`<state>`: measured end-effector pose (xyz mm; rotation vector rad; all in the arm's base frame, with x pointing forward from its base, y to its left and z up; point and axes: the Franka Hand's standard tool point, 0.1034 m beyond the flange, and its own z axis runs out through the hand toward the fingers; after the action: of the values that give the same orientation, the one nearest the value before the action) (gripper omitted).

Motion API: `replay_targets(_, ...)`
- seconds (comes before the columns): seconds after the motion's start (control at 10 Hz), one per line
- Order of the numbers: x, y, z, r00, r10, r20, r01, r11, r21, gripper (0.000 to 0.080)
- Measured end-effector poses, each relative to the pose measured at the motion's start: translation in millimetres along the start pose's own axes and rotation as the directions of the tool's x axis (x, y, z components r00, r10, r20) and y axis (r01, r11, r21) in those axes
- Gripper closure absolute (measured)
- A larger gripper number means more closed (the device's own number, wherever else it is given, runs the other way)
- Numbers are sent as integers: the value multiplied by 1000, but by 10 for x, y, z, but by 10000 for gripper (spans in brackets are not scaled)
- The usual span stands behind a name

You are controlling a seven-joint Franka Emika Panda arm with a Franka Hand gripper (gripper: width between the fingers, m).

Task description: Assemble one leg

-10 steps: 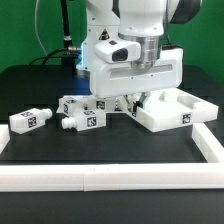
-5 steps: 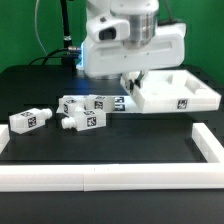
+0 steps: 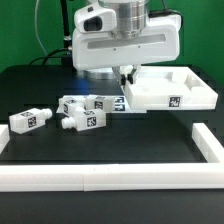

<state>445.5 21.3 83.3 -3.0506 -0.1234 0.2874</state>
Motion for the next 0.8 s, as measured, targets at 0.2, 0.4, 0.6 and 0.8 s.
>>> replay_targets(0.2, -1, 23, 15, 1000, 10, 2, -10, 1000, 2, 748)
replay_targets(0.4, 70, 236, -32, 994, 104, 29, -105, 994, 40, 748)
replay_targets(0.6, 325, 454, -127, 990, 138, 16, -139, 989, 41, 748)
replay_targets(0.8, 560, 549, -38, 991, 137, 5, -137, 990, 17, 748)
